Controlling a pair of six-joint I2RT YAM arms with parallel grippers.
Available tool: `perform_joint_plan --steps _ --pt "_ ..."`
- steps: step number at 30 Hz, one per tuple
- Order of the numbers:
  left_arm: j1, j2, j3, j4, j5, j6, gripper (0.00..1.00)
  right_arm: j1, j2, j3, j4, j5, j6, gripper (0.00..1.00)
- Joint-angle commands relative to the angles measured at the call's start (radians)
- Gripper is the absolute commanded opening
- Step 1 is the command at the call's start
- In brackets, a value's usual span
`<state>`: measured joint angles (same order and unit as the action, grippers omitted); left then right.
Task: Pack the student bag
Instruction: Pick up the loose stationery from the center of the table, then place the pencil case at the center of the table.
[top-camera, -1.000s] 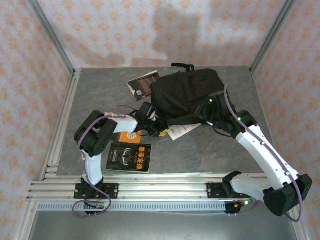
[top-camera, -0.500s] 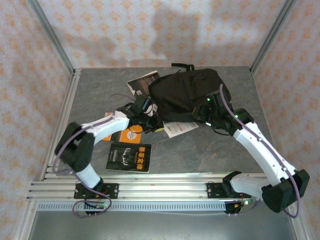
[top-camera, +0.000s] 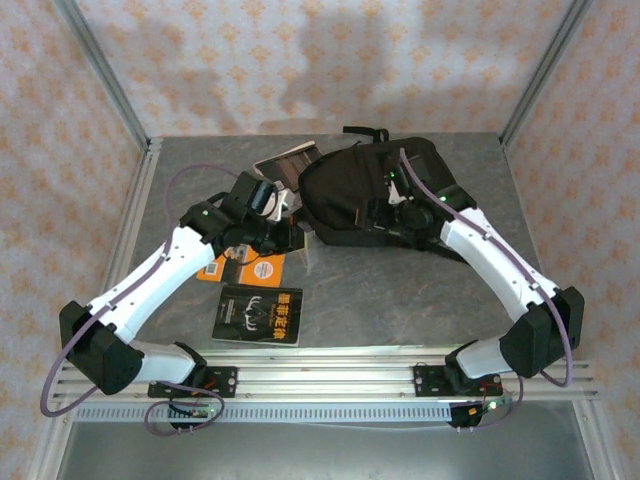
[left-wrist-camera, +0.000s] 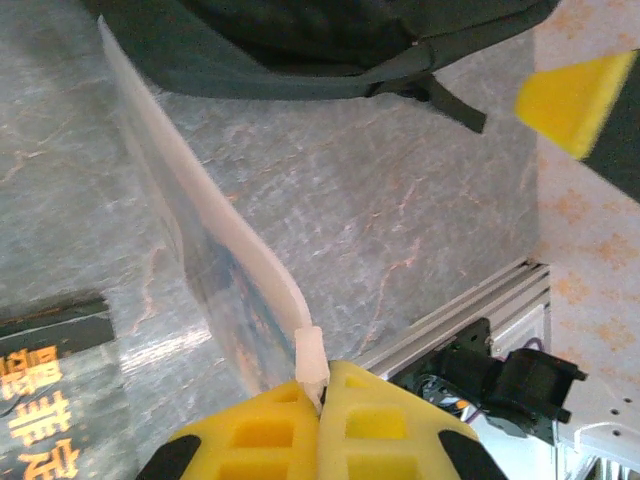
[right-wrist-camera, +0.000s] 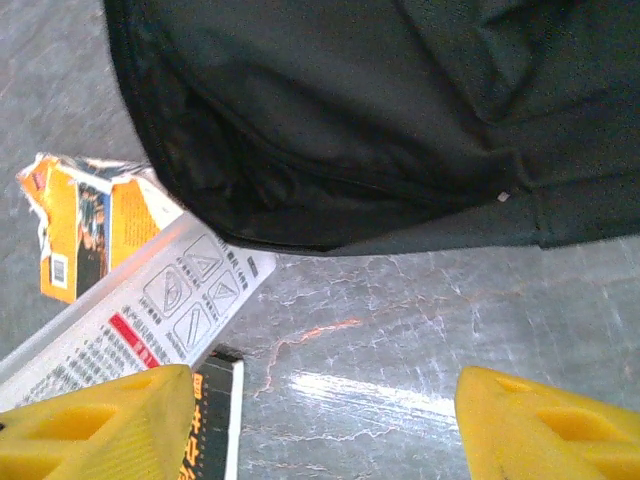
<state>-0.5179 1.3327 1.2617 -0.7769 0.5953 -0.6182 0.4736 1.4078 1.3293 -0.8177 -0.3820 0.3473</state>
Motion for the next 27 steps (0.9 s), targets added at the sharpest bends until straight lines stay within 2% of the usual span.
perform_joint_plan --steps 1,6,8,10,15,18,22,27 --pt "0.046 0.006 -0.007 -0.097 0.038 0.041 0.00 0.020 0.020 0.040 0.026 -0.018 -0.112 0.69" --pt "0.070 -0.022 -0.063 -0.098 0.011 -0.006 0.00 0.050 0.083 -0.013 0.101 -0.012 -0.043 0.67" --pt "0.079 -0.026 -0.083 -0.095 0.000 -0.020 0.00 0.063 0.139 -0.013 0.121 -0.009 0.007 0.63" --pt "0.098 -0.030 -0.102 -0.095 -0.013 -0.022 0.00 0.088 0.205 0.001 0.142 0.002 0.032 0.57" --pt "0.171 -0.044 -0.164 -0.079 -0.038 -0.025 0.00 0.131 0.414 0.110 0.154 0.088 0.103 0.32" --pt "0.218 -0.049 -0.208 -0.053 -0.031 -0.039 0.00 0.180 0.532 0.206 0.135 0.118 0.074 0.24" --pt "0.266 -0.040 -0.276 0.001 -0.008 -0.052 0.00 0.233 0.643 0.299 0.117 0.154 0.032 0.21" --pt "0.341 -0.023 -0.348 0.051 0.028 -0.070 0.00 0.247 0.733 0.364 0.090 0.231 0.037 0.16"
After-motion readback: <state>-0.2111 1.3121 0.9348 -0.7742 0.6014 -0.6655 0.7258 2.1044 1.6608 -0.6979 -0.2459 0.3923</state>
